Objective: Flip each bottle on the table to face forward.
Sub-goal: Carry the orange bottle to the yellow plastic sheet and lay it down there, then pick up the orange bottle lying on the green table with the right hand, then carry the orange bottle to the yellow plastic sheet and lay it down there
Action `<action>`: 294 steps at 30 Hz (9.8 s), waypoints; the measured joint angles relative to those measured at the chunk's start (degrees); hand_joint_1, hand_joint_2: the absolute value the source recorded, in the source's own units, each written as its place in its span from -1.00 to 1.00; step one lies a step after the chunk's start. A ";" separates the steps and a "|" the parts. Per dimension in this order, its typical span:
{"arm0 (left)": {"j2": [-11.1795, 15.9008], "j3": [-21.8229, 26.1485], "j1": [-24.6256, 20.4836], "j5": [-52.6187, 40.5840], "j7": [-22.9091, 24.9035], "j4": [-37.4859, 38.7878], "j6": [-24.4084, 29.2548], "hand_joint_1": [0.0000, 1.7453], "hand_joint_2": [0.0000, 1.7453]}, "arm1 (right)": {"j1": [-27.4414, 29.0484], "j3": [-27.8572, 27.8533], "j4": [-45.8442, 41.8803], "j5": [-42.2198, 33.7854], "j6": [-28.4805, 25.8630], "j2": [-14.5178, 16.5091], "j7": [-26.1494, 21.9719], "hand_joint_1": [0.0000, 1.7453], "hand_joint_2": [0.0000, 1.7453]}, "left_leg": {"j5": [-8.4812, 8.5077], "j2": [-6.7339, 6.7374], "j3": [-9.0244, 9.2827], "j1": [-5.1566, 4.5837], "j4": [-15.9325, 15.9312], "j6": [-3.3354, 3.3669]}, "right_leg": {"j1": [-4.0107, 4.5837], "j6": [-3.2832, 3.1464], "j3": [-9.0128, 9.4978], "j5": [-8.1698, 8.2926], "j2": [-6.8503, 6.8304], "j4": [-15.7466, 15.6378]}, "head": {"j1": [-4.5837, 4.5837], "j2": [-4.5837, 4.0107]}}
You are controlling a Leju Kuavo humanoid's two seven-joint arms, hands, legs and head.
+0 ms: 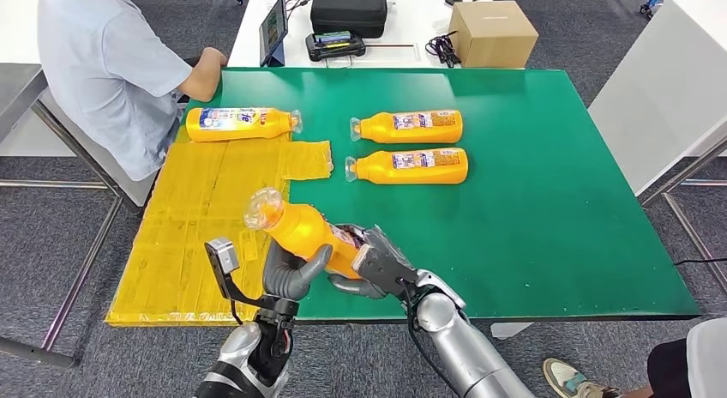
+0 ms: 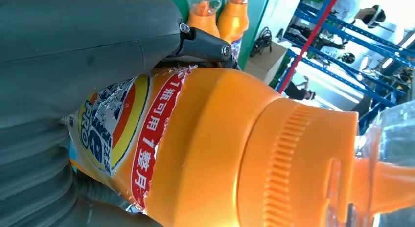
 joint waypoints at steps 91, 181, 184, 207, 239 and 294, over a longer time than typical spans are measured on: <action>9.84 13.12 -17.33 -113.09 22.24 23.31 26.08 -1.00 1.00 | 2.15 -7.85 1.62 4.40 -5.61 -1.27 -1.92 -1.00 1.00 | 0.08 -0.08 0.02 0.01 0.00 -0.03 | 0.00 0.00 0.07 0.01 -0.06 0.04 | 0.01 0.00; -0.07 4.93 16.55 -70.52 2.22 -37.61 15.27 -1.00 1.00 | 10.23 -9.80 -17.92 59.25 -12.84 -7.46 30.18 -1.00 1.00 | 0.09 -0.10 -0.24 0.01 -0.01 -0.12 | 0.01 -0.01 -0.25 -0.01 -0.13 0.04 | -0.01 0.00; -0.07 4.47 16.27 -70.48 2.22 -36.95 14.87 -1.00 1.00 | 8.14 -10.10 -15.18 59.77 -12.55 -7.50 30.78 -1.00 1.00 | 0.09 -0.10 -0.24 0.01 -0.01 -0.13 | 0.01 -0.01 -0.26 -0.01 -0.13 0.04 | -0.01 0.00; 0.41 1.92 13.79 -70.78 1.91 -33.00 13.37 -1.00 1.00 | -0.61 -11.38 0.85 48.46 -8.00 -10.08 24.60 -1.00 1.00 | 0.09 -0.12 -0.11 0.00 0.00 -0.12 | 0.00 0.00 -0.14 0.00 -0.14 0.03 | -0.02 0.00; 0.91 -1.15 10.67 -68.23 1.09 -27.93 11.96 -1.00 1.00 | -7.07 -4.84 11.04 37.37 -8.09 -15.29 18.86 1.00 1.00 | 0.07 -0.09 0.61 0.00 0.00 -0.12 | 0.01 -0.01 0.53 -0.01 -0.13 -0.01 | -0.03 0.00; -0.73 4.88 -2.98 -4.00 0.86 10.01 -5.46 -1.00 1.00 | -5.10 5.50 1.25 -5.56 7.12 -9.53 -0.94 1.00 1.00 | 0.12 -0.20 -0.04 0.01 0.00 -0.09 | 0.01 0.00 0.02 0.00 -0.21 0.04 | -0.01 0.00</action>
